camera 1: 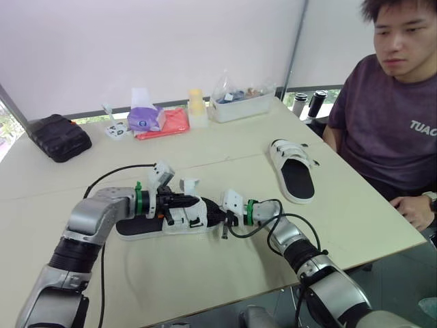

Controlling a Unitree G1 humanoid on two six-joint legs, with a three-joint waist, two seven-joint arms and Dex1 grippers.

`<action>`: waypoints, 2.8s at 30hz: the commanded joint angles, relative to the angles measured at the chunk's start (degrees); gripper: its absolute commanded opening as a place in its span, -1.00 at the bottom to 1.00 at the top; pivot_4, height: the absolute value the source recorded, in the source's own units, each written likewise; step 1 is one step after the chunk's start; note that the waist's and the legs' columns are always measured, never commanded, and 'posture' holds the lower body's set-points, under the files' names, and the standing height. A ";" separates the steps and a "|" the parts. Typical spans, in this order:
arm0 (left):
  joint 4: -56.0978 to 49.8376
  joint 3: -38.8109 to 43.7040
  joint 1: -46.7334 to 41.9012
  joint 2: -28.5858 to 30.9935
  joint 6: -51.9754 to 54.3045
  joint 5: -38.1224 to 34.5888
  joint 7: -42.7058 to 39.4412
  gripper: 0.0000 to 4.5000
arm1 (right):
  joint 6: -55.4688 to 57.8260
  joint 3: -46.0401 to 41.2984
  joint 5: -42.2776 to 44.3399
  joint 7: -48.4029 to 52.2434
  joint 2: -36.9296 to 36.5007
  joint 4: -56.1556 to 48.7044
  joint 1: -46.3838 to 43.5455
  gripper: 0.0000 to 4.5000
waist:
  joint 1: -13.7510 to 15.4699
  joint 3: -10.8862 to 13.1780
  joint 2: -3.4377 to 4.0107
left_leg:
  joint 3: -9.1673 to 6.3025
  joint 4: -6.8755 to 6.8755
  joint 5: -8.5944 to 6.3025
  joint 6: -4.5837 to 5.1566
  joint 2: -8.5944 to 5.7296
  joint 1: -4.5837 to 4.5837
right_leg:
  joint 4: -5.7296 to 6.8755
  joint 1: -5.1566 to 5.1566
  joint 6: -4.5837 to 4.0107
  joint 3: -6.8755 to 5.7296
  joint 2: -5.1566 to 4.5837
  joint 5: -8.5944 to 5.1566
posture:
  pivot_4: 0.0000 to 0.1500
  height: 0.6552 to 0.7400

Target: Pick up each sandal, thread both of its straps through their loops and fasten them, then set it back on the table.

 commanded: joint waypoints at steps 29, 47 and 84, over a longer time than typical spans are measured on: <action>0.32 8.10 -2.03 -3.93 8.28 -8.98 0.37 -1.00 | 4.32 4.58 -6.83 -2.38 -0.79 7.74 4.61 -1.00 | -0.04 0.06 0.02 | -0.22 -0.11 0.00 -0.01 0.01 0.03 | 0.00 -0.02 -0.09 -0.07 0.04 -0.06 | 1.00 1.00; 1.77 6.99 -2.16 -4.91 3.55 -5.94 1.43 -1.00 | 4.38 4.53 -6.73 -2.42 -0.68 7.59 4.69 -1.00 | 0.00 0.06 0.01 | -0.24 -0.12 -0.01 -0.02 0.01 0.01 | -0.01 -0.03 -0.18 -0.06 0.01 -0.11 | 1.00 1.00; -0.48 4.76 0.11 -2.73 3.85 -5.29 -0.59 -1.00 | 4.27 4.52 -6.73 -2.67 -0.32 7.93 4.58 -1.00 | -0.04 0.06 0.01 | -0.28 -0.18 -0.01 -0.03 0.01 -0.07 | -0.01 -0.19 -0.19 -0.06 0.04 -0.12 | 1.00 1.00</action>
